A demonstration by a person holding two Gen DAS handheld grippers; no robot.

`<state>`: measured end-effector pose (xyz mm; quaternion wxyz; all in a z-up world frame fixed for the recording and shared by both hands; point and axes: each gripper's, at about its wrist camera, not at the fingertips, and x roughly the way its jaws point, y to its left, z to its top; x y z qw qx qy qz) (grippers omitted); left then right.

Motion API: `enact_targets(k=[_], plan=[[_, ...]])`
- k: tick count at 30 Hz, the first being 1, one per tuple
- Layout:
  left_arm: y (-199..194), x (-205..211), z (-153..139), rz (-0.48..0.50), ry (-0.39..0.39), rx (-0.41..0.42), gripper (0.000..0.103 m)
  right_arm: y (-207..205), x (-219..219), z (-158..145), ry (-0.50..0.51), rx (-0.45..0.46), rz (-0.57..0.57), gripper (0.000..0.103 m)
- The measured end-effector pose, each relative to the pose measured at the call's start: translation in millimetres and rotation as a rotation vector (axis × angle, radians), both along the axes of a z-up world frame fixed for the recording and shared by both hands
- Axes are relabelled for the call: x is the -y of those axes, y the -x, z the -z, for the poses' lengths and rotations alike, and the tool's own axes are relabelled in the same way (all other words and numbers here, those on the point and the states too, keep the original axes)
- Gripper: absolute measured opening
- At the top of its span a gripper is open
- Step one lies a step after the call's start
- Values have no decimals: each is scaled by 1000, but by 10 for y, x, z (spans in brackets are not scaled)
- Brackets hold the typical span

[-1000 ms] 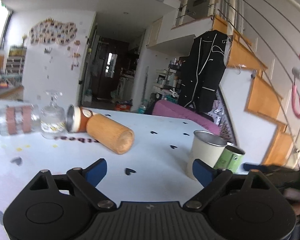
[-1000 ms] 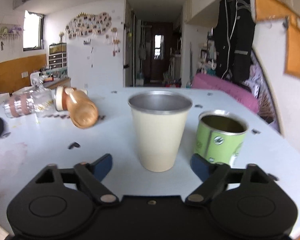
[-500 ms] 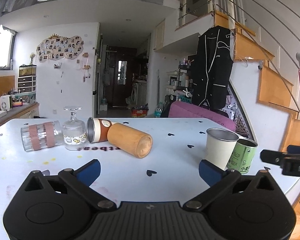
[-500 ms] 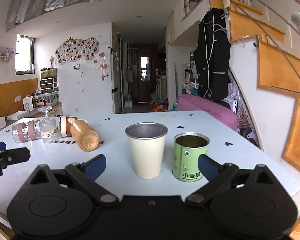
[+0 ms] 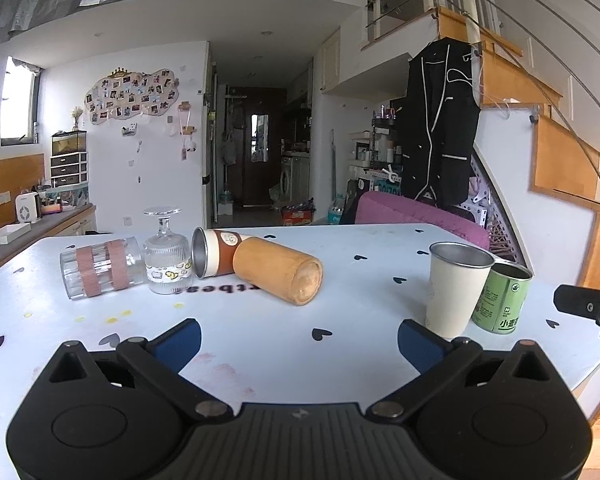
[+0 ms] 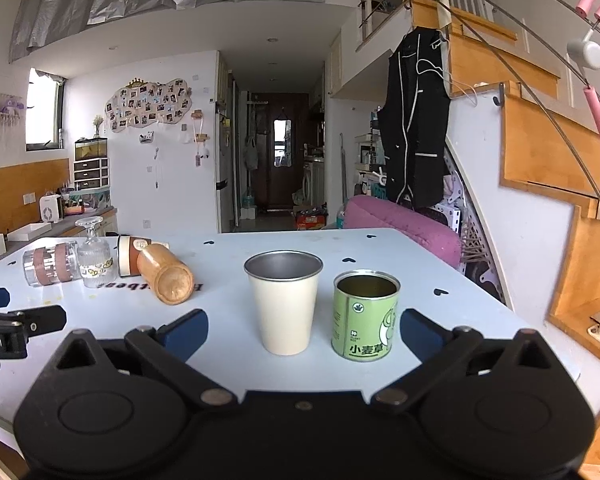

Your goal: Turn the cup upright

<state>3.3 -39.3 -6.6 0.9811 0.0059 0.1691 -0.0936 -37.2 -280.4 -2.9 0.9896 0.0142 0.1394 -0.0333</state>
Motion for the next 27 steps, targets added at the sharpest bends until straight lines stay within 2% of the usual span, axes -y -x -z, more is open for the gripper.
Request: enact_targets(k=[27], plan=[[4, 36, -9, 6, 1, -1, 103, -11, -18, 37, 11, -22, -3, 103]])
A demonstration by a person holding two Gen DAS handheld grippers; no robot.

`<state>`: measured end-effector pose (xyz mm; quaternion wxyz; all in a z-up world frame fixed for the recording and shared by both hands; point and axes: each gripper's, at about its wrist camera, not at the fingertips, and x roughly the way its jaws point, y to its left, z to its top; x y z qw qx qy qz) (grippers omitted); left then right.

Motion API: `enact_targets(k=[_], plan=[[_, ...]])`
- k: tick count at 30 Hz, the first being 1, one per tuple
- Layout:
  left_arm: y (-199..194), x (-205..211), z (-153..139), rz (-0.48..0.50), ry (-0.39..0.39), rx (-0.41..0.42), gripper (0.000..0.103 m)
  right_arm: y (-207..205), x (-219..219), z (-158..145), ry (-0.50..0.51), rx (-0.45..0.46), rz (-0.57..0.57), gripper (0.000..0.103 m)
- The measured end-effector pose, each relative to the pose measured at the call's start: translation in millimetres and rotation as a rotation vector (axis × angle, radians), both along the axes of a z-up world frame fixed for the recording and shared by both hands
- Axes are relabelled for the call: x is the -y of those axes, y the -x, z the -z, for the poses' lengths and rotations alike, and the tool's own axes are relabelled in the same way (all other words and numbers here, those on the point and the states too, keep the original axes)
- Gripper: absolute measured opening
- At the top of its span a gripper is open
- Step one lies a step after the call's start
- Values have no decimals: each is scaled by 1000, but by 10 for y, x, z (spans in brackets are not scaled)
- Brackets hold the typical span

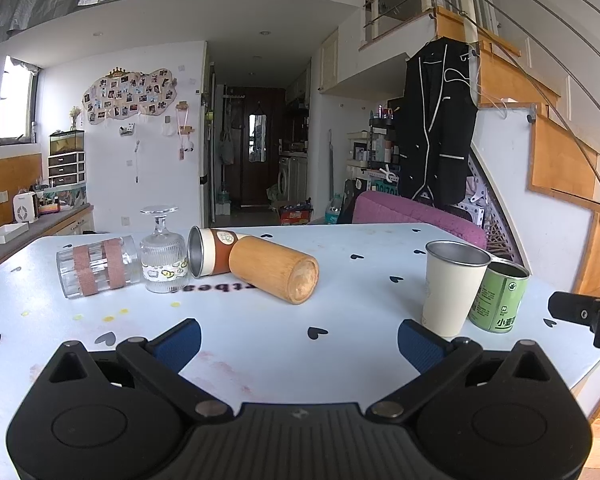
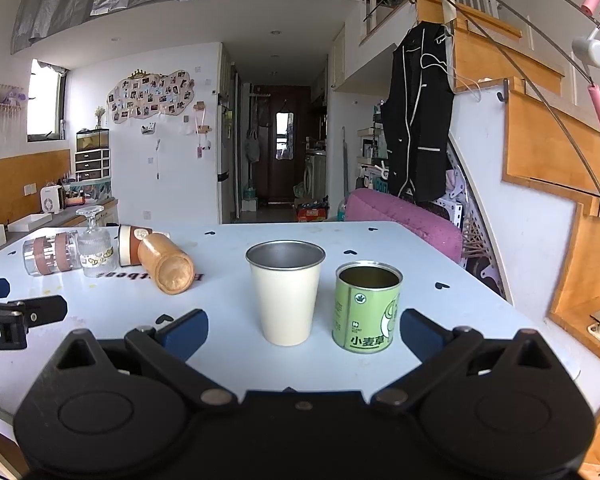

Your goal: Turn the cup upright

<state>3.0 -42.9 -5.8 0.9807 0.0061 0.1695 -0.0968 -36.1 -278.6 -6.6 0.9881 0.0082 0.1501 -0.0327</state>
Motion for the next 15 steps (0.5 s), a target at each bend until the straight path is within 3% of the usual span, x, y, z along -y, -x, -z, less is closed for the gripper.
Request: enact_targets(k=[15], plan=[[-1, -9, 19, -1, 1, 7, 103, 10, 6, -3, 2, 5, 3, 103]])
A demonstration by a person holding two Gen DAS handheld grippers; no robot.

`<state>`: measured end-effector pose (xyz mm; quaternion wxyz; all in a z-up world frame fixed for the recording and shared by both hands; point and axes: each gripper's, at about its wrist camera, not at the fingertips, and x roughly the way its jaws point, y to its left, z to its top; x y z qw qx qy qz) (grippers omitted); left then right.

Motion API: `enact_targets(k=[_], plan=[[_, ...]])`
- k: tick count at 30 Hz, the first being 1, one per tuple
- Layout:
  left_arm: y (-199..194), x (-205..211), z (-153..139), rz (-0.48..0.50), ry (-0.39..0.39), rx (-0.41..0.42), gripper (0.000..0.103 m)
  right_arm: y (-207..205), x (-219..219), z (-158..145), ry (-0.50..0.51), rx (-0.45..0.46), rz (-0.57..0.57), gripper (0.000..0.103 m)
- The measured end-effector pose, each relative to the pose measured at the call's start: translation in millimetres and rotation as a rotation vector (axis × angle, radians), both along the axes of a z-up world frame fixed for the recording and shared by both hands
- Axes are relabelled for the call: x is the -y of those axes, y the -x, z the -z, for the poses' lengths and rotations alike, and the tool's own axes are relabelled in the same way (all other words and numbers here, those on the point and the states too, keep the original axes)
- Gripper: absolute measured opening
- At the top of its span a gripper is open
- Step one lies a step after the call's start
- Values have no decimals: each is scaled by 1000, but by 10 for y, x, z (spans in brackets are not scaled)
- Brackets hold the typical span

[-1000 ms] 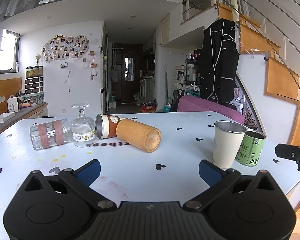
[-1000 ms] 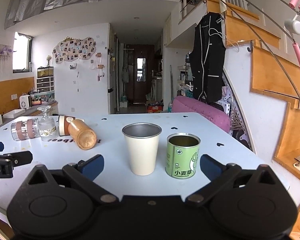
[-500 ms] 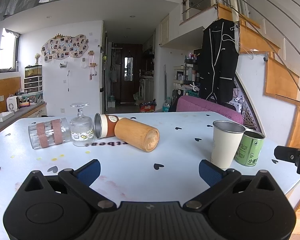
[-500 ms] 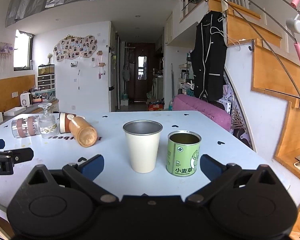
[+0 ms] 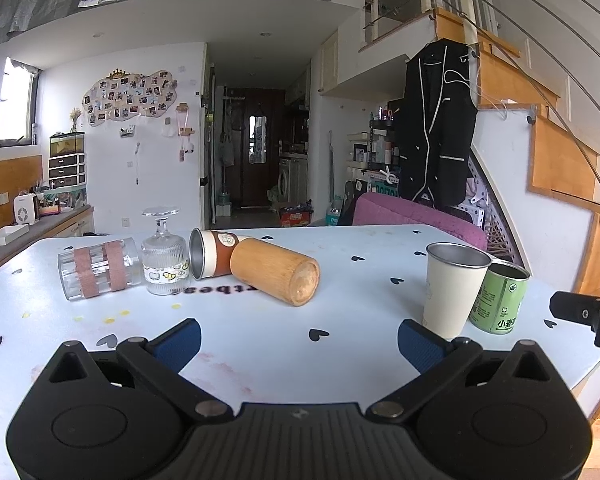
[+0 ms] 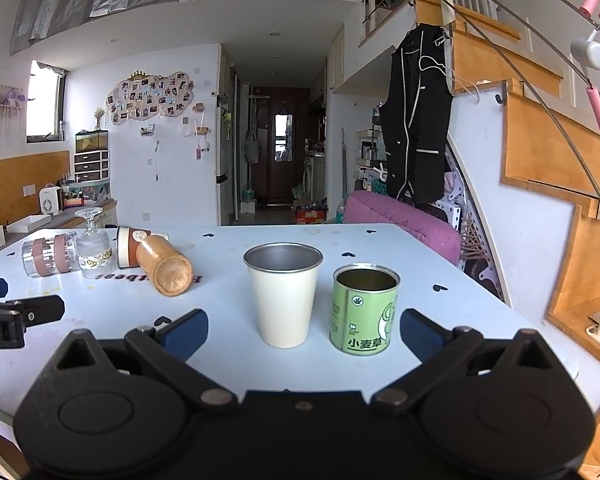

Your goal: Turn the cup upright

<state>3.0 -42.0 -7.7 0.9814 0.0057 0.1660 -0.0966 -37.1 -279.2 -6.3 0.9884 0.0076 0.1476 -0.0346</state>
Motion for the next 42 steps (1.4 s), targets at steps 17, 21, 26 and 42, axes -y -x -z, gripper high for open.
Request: enact_targets(k=[17, 21, 26, 42], plan=[[10, -15, -20, -1, -1, 1, 103, -10, -18, -15, 5, 3, -4, 103], [11, -14, -21, -2, -1, 1, 103, -4, -22, -12, 4, 2, -4, 103], [11, -14, -20, -2, -2, 1, 103, -4, -21, -11, 5, 2, -4, 103], [10, -16, -22, 0, 0, 1, 103, -8, -26, -4, 5, -2, -2, 103]])
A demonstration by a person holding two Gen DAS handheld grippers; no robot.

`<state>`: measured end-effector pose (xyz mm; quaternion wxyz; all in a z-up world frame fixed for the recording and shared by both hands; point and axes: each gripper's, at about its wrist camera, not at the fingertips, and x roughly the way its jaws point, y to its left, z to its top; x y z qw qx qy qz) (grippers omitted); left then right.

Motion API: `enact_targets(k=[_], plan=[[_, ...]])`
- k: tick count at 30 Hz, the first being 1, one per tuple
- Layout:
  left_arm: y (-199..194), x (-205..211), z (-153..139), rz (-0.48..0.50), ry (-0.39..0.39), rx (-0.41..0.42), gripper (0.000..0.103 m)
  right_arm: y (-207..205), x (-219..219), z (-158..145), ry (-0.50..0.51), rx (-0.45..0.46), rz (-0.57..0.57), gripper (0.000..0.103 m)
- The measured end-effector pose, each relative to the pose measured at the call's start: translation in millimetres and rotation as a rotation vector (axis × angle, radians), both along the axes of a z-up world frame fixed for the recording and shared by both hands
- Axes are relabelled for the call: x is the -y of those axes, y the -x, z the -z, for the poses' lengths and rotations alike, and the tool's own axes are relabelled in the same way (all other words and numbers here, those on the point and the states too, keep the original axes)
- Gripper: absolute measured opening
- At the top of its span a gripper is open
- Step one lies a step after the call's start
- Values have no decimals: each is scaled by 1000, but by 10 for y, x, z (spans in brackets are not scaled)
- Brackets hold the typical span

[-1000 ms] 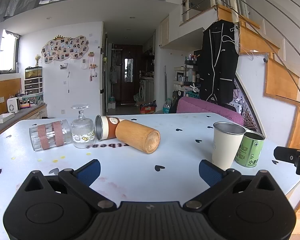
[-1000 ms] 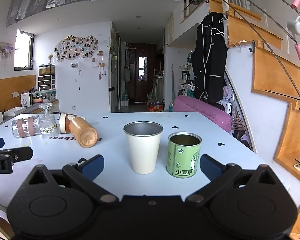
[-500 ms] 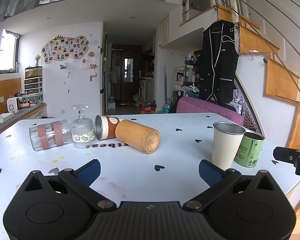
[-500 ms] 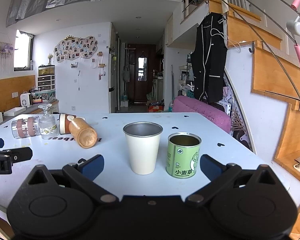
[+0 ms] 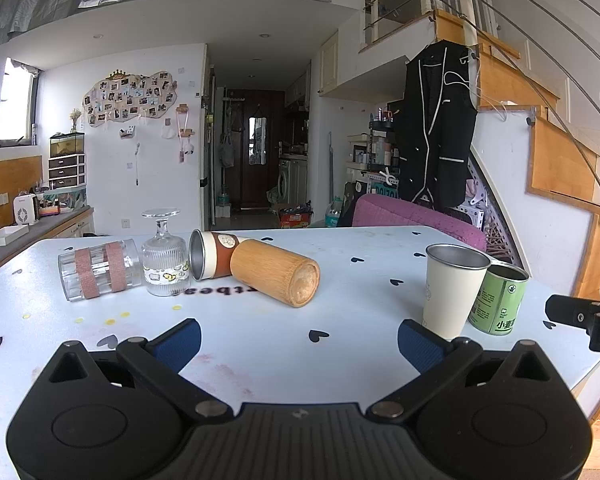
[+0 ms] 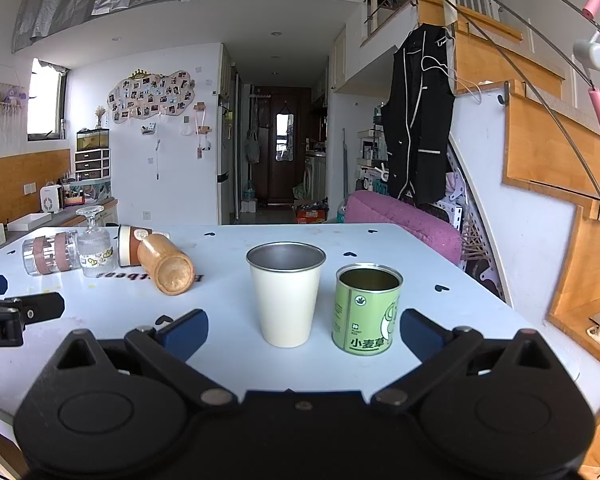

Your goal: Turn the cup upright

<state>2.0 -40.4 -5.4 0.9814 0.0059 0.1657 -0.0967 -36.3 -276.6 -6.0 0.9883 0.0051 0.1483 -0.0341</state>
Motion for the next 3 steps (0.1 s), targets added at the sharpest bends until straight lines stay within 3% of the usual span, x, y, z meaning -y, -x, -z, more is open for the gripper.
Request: enact_targets(k=[3], plan=[[2, 4, -5, 0, 0, 0, 103, 2, -1, -1, 0, 0, 0, 103]])
